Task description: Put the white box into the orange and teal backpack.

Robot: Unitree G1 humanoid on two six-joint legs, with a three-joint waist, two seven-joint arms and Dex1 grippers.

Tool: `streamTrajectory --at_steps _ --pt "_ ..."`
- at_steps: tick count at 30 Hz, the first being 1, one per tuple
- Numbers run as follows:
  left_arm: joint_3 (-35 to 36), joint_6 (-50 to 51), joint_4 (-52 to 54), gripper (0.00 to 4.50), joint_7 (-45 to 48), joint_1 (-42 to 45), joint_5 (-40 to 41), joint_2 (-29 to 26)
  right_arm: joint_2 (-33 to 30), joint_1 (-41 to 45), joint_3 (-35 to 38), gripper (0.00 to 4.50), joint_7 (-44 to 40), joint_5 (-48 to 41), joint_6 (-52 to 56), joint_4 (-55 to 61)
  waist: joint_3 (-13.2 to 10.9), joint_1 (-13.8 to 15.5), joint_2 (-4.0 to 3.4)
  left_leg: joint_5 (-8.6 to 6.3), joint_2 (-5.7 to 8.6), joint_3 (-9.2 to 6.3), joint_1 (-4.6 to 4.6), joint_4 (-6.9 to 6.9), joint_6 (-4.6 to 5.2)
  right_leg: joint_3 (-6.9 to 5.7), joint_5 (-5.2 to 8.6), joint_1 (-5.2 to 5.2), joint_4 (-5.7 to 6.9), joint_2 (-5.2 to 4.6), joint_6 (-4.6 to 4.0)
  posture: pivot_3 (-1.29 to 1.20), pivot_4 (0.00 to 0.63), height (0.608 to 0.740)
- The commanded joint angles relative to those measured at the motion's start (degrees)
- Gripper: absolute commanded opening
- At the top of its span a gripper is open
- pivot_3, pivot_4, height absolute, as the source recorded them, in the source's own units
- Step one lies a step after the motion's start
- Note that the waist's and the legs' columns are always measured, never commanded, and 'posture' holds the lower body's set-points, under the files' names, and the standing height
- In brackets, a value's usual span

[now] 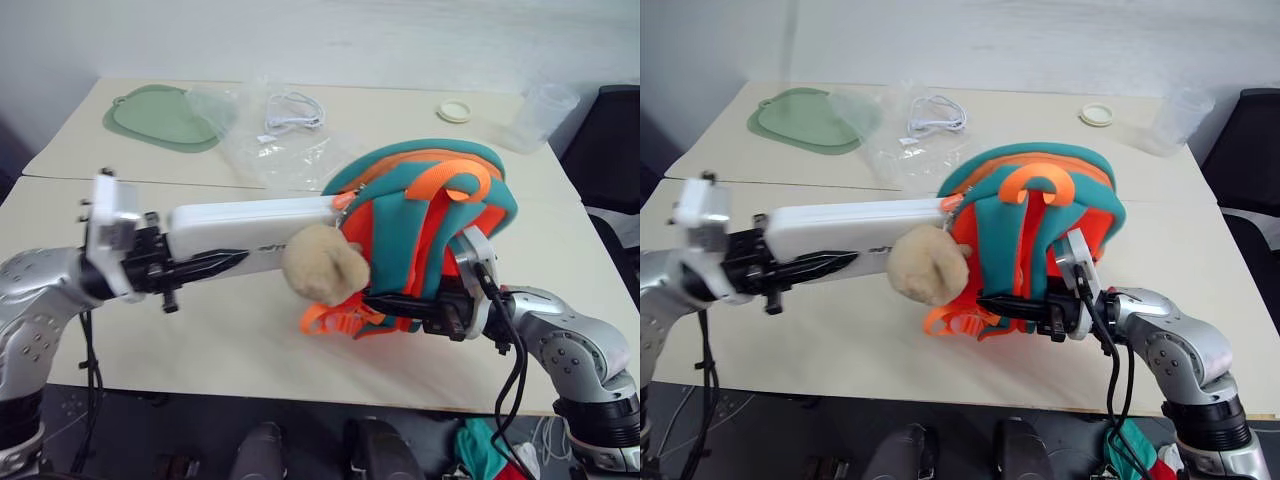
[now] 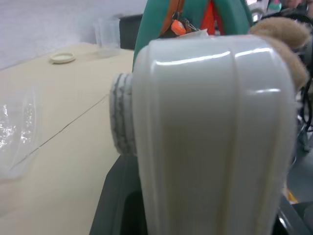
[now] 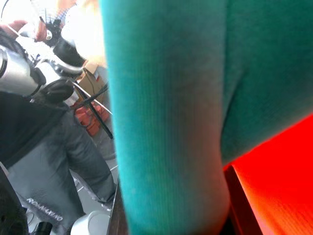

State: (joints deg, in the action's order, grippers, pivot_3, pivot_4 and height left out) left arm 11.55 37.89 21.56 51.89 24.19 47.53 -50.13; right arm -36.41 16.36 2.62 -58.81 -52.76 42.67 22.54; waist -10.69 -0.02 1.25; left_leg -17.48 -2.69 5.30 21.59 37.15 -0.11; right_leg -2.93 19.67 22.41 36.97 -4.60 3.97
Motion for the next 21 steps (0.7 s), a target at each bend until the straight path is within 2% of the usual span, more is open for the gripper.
streamTrajectory --at_steps 1,3,10,13,16,21 --pt "-8.00 1.46 -0.21 1.23 -0.32 6.85 -2.90 2.92 -0.22 -0.12 0.01 0.05 -0.58 -0.80 -0.13 1.99 0.00 -0.08 0.00 0.00 0.02 0.03 0.00 0.01 -0.01 0.02 -0.01 0.00 0.00 0.01 0.01 0.00 0.150 0.740" --pt "-11.92 1.03 -2.57 1.23 -1.27 10.77 -5.20 6.95 -0.03 -0.18 -0.14 0.05 -0.52 -0.74 -0.24 2.14 0.00 -0.04 0.00 0.08 0.02 0.11 0.01 0.03 -0.15 0.06 -0.02 0.01 -0.03 0.05 0.04 0.00 0.150 0.740" --pt "-23.14 -4.00 -12.69 1.23 2.86 18.49 -15.52 16.01 0.58 -0.77 -0.34 0.05 -0.07 -0.39 -0.85 2.60 -0.02 -0.14 0.03 0.16 -0.07 0.18 0.05 0.07 -0.26 0.10 -0.02 0.10 -0.02 0.26 0.05 0.00 0.150 0.740" --pt "-25.88 -7.32 -18.33 1.23 3.32 20.61 -19.68 19.91 0.74 -1.24 -0.45 0.05 0.06 0.05 -1.30 2.66 -0.02 -0.05 0.03 0.17 -0.07 0.18 0.05 0.16 -0.26 0.10 -0.02 0.08 0.02 0.26 0.05 0.00 0.150 0.740" --pt "-25.20 -8.67 -21.03 1.23 4.41 22.10 -19.98 23.38 1.30 -1.91 -0.41 0.05 0.67 0.37 -1.86 3.10 -0.02 0.06 0.04 0.19 -0.04 0.16 0.04 0.30 -0.19 0.09 -0.04 0.02 0.08 0.22 0.08 0.00 0.150 0.740" --pt "-18.66 -9.01 -19.68 2.83 5.92 21.16 -17.60 22.17 1.63 -3.11 -0.05 0.05 1.72 0.86 -2.81 3.77 -0.02 -0.19 0.04 0.19 -0.05 0.14 0.07 0.29 -0.18 0.10 -0.05 0.05 0.08 0.20 0.11 0.00 0.150 0.740"
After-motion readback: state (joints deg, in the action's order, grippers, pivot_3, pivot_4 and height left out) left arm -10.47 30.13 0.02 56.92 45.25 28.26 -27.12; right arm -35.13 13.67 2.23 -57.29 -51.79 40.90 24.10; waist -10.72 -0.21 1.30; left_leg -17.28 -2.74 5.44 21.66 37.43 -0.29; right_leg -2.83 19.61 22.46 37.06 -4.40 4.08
